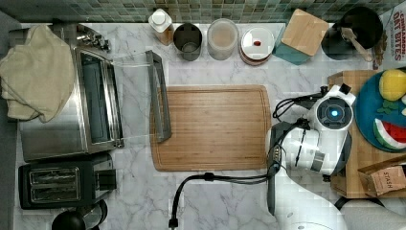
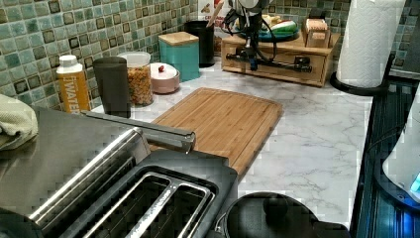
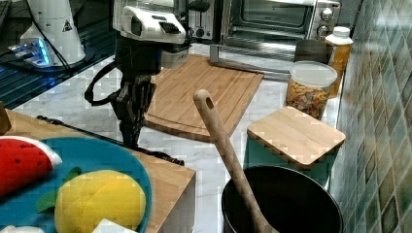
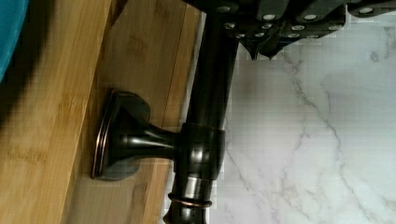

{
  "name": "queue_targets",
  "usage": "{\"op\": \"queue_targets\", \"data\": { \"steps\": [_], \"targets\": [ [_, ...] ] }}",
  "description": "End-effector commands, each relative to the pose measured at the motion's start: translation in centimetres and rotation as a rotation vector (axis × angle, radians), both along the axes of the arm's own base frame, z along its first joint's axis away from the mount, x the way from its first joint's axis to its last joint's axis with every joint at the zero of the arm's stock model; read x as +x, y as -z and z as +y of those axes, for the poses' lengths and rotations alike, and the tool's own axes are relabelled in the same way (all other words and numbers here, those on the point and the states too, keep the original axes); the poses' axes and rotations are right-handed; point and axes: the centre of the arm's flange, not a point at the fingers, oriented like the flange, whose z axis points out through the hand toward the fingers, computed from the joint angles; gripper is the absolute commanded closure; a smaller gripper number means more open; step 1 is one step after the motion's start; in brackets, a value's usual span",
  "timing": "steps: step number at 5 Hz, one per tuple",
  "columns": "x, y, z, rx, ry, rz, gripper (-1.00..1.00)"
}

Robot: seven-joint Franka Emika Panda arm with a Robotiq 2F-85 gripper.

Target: Close the drawer.

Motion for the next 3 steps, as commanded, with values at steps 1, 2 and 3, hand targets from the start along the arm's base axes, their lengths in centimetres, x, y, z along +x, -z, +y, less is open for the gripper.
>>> {"op": "queue_targets", "data": {
  "steps": [1, 2, 3],
  "targets": [
    [-6.29, -6.71, -14.84, -0.114, 0.255, -0.074, 1.00],
    [-6.28, -6.70, -14.84, -0.114, 0.255, -0.074, 1.00],
    [-6.30, -6.70, -14.84, -0.114, 0.255, -0.074, 1.00]
  ]
}}
